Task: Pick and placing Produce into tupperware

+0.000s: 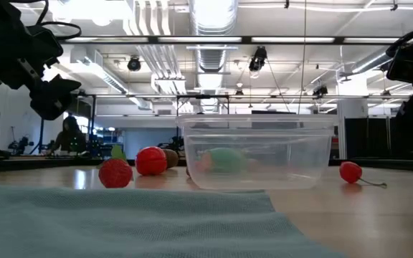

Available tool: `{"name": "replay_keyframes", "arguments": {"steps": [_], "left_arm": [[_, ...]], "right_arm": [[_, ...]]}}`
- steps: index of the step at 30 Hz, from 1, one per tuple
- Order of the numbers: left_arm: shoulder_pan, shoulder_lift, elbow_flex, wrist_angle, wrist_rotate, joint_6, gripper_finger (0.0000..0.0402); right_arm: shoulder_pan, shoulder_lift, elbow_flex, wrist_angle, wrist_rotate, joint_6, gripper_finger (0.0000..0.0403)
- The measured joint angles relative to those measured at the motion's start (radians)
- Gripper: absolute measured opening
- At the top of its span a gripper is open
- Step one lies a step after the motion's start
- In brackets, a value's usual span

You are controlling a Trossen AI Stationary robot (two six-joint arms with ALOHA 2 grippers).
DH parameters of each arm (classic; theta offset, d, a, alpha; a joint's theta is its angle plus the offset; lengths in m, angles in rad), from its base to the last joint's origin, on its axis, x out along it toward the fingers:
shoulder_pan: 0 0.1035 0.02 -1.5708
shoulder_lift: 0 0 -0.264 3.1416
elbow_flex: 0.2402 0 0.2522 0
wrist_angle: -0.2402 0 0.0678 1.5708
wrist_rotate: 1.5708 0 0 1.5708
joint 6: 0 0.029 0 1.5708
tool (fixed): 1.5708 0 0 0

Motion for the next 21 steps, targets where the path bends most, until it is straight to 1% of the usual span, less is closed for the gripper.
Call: {"name": "replay_keyframes", "arguments": {"steps": [10, 21], "left_arm": [[0.0, 0.0, 0.0, 0.0, 0.0, 0.0, 0.0246], [0.0, 0.0, 0.0, 0.0, 0.0, 0.0, 0.0246]], "right_arm": [[0.0, 0.0, 0.0, 0.0, 0.0, 0.0, 0.0265], [0.0, 0.0, 0.0, 0.0, 0.0, 0.0, 0.027]]}}
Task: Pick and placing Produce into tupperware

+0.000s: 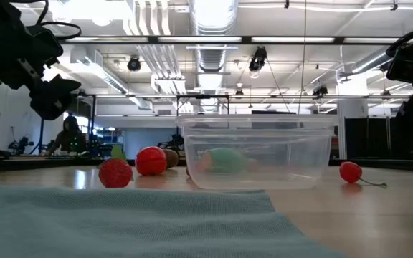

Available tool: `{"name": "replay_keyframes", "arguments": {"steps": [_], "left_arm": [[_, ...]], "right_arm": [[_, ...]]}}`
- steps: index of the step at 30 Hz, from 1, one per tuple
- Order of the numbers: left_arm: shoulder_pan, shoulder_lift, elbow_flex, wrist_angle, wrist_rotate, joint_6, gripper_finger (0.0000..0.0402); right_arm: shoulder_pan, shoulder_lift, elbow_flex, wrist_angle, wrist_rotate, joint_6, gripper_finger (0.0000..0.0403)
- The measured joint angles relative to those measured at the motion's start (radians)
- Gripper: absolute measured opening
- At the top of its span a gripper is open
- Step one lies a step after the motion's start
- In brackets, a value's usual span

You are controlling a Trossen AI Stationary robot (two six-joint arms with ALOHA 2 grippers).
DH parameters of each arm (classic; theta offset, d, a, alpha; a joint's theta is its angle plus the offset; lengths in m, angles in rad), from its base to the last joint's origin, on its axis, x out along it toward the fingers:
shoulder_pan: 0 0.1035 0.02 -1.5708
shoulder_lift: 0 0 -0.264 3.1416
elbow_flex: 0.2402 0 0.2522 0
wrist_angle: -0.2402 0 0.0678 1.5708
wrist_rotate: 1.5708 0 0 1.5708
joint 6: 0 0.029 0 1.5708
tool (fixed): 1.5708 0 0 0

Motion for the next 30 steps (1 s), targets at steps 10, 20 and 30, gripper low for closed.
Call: {"name": "replay_keyframes", "arguments": {"steps": [10, 20, 30], "left_arm": [[0.0, 0.0, 0.0, 0.0, 0.0, 0.0, 0.0246], [0.0, 0.0, 0.0, 0.0, 0.0, 0.0, 0.0246], [0.0, 0.0, 0.0, 0.0, 0.0, 0.0, 0.0246]], "right_arm": [[0.0, 0.0, 0.0, 0.084, 0.044, 0.104, 0.0269], [0.0, 0.0, 0.0, 0.23, 0.088, 0.283, 0.0267], [0.0, 0.001, 0.0, 0.383, 0.201, 0.346, 0.0266]]}}
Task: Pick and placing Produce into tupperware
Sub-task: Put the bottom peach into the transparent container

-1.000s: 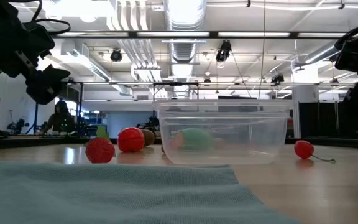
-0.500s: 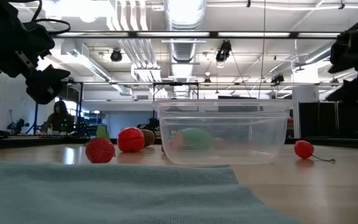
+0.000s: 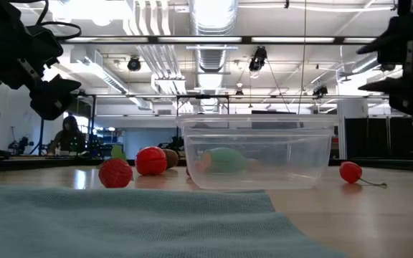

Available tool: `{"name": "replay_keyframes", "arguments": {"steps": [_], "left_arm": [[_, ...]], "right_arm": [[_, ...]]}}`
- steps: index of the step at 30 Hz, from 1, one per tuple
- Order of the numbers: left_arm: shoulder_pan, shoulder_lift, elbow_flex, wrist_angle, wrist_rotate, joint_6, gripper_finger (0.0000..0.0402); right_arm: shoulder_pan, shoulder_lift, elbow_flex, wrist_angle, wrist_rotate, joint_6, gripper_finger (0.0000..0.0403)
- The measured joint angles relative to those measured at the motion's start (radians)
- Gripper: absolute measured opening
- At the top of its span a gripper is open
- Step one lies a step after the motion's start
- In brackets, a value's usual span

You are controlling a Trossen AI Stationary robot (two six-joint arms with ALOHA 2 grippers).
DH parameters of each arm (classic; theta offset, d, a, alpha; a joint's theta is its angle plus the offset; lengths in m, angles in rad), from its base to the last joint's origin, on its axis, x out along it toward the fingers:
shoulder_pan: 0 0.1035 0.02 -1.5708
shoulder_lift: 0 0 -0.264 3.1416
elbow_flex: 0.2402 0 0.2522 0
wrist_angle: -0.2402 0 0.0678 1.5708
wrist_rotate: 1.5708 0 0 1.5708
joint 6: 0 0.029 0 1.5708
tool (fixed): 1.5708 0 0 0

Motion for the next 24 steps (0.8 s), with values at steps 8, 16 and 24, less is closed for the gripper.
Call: {"name": "replay_keyframes", "arguments": {"steps": [8, 16, 24], "left_arm": [[0.0, 0.0, 0.0, 0.0, 0.0, 0.0, 0.0246], [0.0, 0.0, 0.0, 0.0, 0.0, 0.0, 0.0246], [0.0, 0.0, 0.0, 0.001, -0.006, 0.032, 0.0246]], "right_arm": [[-0.021, 0.001, 0.0, 0.308, 0.082, 0.024, 0.0259], [-0.036, 0.104, 0.005, 0.34, 0.144, 0.078, 0.0251], [-0.04, 0.278, 0.069, 0.291, -0.144, 0.21, 0.0248]]}}
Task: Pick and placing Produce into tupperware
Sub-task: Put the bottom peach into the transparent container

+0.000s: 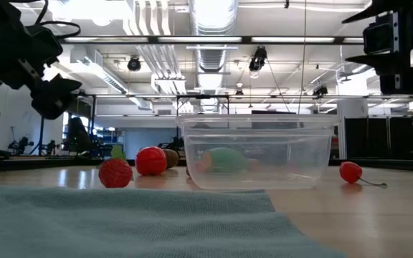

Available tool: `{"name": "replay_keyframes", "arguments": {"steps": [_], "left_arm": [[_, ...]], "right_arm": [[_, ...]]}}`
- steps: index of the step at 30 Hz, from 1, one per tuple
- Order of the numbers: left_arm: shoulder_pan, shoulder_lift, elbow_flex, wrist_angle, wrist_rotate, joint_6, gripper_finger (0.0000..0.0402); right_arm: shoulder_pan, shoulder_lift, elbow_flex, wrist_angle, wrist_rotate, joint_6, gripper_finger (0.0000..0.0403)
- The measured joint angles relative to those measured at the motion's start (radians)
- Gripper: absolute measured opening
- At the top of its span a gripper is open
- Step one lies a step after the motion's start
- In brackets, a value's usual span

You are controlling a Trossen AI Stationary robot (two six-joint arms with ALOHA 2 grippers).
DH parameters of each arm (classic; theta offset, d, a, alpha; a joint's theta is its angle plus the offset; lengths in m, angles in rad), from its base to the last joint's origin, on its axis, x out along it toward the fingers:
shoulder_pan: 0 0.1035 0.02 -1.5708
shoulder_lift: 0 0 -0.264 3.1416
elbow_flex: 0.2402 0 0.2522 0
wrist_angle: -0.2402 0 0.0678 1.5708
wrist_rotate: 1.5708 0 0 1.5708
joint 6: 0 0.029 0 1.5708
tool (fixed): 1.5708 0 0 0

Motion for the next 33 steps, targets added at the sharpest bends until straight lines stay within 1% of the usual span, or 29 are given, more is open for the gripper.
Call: {"name": "replay_keyframes", "arguments": {"steps": [3, 6, 9, 11, 13, 19, 21, 24, 27, 30, 33], "left_arm": [[0.0, 0.0, 0.0, 0.0, -0.004, 0.024, 0.0246], [0.0, 0.0, 0.0, 0.0, -0.004, 0.022, 0.0246], [0.0, 0.0, 0.0, 0.0, -0.004, 0.022, 0.0246], [0.0, 0.0, 0.0, 0.0, -0.005, 0.022, 0.0246], [0.0, 0.0, 0.0, 0.0, -0.005, 0.021, 0.0246], [0.0, 0.0, 0.0, 0.0, -0.005, 0.021, 0.0246], [0.0, 0.0, 0.0, 0.0, -0.005, 0.021, 0.0246], [0.0, 0.0, 0.0, 0.0, -0.005, 0.021, 0.0246], [0.0, 0.0, 0.0, 0.0, -0.005, 0.021, 0.0246], [0.0, 0.0, 0.0, 0.0, -0.005, 0.021, 0.0246], [0.0, -0.001, 0.0, 0.0, -0.005, 0.021, 0.0246]], "right_arm": [[-0.012, 0.117, 0.107, -0.143, -0.078, -0.059, 0.0244], [-0.025, 0.248, 0.242, -0.369, -0.149, -0.149, 0.024], [-0.043, 0.382, 0.373, -0.588, -0.19, -0.244, 0.0237], [-0.062, 0.471, 0.449, -0.69, -0.232, -0.315, 0.0237], [-0.086, 0.557, 0.51, -0.755, -0.286, -0.384, 0.0238], [-0.125, 0.828, 0.637, -0.859, -0.479, -0.649, 0.0237], [-0.125, 0.916, 0.674, -0.884, -0.525, -0.759, 0.0237], [-0.108, 1.017, 0.73, -0.899, -0.548, -0.898, 0.0237], [-0.083, 1.086, 0.794, -0.895, -0.55, -0.989, 0.0237], [-0.054, 1.14, 0.852, -0.895, -0.549, -1.028, 0.0237], [-0.015, 1.192, 0.893, -0.9, -0.554, -1.016, 0.0237]]}}
